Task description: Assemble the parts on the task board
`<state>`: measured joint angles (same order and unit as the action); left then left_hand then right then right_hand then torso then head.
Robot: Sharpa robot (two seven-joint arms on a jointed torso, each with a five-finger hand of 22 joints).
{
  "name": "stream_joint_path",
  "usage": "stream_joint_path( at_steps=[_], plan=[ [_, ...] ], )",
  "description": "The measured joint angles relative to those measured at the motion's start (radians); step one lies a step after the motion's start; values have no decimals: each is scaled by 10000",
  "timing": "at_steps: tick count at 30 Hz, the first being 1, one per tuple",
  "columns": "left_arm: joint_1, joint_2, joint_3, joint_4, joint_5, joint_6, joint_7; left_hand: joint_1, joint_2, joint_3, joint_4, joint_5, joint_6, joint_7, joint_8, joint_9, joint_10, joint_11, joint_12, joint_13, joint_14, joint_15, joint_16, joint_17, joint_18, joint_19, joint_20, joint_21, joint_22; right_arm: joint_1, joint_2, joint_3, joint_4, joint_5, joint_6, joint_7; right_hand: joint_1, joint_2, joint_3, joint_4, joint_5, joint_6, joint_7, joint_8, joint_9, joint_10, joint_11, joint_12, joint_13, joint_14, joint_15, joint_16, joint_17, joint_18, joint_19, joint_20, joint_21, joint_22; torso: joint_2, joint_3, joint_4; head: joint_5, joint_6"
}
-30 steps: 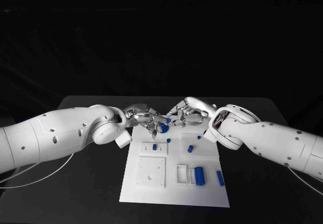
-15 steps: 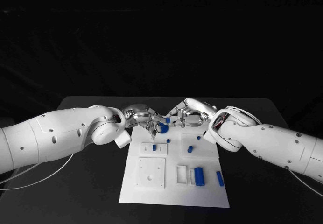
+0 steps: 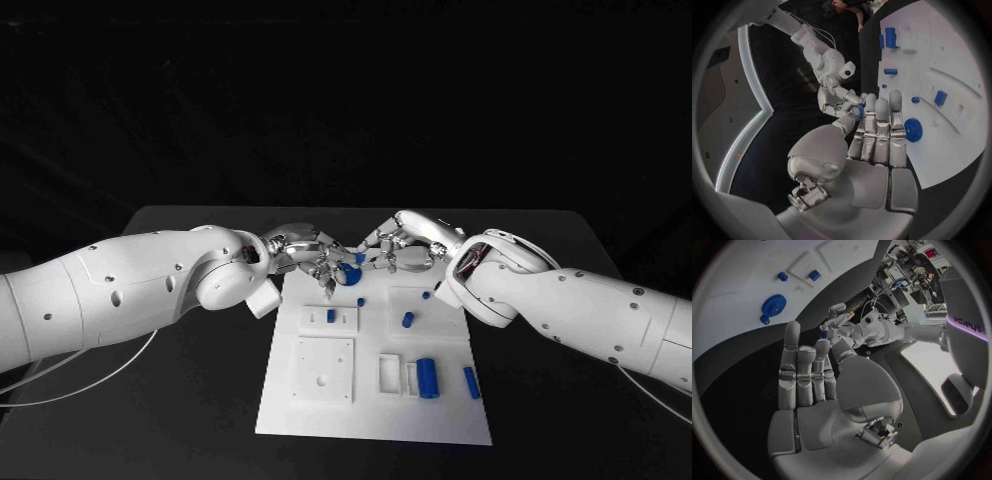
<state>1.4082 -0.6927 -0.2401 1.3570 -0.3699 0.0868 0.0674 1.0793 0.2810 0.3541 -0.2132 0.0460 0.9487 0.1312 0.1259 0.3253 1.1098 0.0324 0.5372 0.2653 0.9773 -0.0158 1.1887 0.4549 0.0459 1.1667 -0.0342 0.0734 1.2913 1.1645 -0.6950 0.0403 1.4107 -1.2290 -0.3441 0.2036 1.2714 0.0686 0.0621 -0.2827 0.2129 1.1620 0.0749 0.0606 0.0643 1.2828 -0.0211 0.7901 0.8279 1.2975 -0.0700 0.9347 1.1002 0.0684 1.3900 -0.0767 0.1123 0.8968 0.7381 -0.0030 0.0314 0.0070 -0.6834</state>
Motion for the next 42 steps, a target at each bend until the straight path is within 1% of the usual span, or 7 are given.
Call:
stream_joint_path(
  at_steps=[5,21,31,36,38,39,42],
  plan=[
    [4,-5,3,0,26,38,-17,1,-2,-1,0,-7,6,-2,-1,3,18,11,-32,-1,0,0,0,0,0,0,0,0,-1,-9,24,-1,-9,-15,-107,14,-105,-108,535,7,-47,129,-20,0,-1,24,-22,0,57,68,1,14,67,-1,-72,-72,151,210,0,-1,-4,7,5],
    [5,-15,0,-18,225,125,-66,-8,-24,-82,-71,-31,17,-7,-42,-17,66,-3,-100,-3,0,1,-38,-2,0,0,0,0,-3,-28,134,-2,-42,-294,-381,32,-115,-180,903,-2,155,212,-31,-3,-1,24,-21,-2,55,67,2,14,89,0,-109,-108,241,415,0,0,-9,-6,0],
    [5,-21,-3,-22,262,137,-94,-159,-88,-446,-175,-29,124,-2,-149,-92,87,14,-189,-52,0,2,-83,-3,0,0,0,0,-75,-29,158,0,-55,-590,-449,32,-221,-286,1362,7,779,239,-11,-45,2,23,-20,-49,55,67,2,14,88,0,-145,-144,288,597,0,2,-9,-27,6],
    [2,-37,-7,-25,269,137,-115,-254,-152,-732,-67,-29,729,-58,-189,-140,89,15,-254,-71,0,2,-123,-3,0,0,0,0,-153,-28,162,4,-57,-713,-444,52,-249,-314,1672,0,815,320,-22,33,27,39,-4,-49,54,66,2,14,87,1,-218,-142,347,733,0,2,-7,-29,9],
    [1,-35,-7,-10,273,151,-116,-271,-149,-909,-76,-10,1359,-401,-168,-111,86,8,-302,-88,0,1,-123,-11,-18,0,0,0,-247,-26,169,6,-72,-747,-442,54,-245,-307,1777,7,893,376,-17,88,82,75,-39,-49,54,66,3,14,87,1,-218,-142,346,794,0,2,-6,-35,11],
    [1,-27,-6,19,280,179,-109,-275,-145,-1000,-63,-5,1343,-469,-224,-142,83,5,-302,-89,0,1,-123,-13,-111,0,0,0,-286,-26,174,6,-82,-771,-441,52,-246,-307,1820,-20,893,379,-20,66,67,76,-39,-49,54,66,3,14,87,1,-218,-142,346,825,0,2,-6,-35,12],
    [2,-7,3,64,297,248,-80,-405,-261,-1163,26,-4,1320,-495,-252,-197,82,5,-316,-89,0,1,-123,-13,-111,0,0,0,-318,-27,178,3,-85,-812,-435,38,-289,-349,1927,6,822,380,-21,52,30,76,-39,-49,54,66,3,14,87,-1,-275,-156,346,887,0,2,-6,-37,14]
  ],
)
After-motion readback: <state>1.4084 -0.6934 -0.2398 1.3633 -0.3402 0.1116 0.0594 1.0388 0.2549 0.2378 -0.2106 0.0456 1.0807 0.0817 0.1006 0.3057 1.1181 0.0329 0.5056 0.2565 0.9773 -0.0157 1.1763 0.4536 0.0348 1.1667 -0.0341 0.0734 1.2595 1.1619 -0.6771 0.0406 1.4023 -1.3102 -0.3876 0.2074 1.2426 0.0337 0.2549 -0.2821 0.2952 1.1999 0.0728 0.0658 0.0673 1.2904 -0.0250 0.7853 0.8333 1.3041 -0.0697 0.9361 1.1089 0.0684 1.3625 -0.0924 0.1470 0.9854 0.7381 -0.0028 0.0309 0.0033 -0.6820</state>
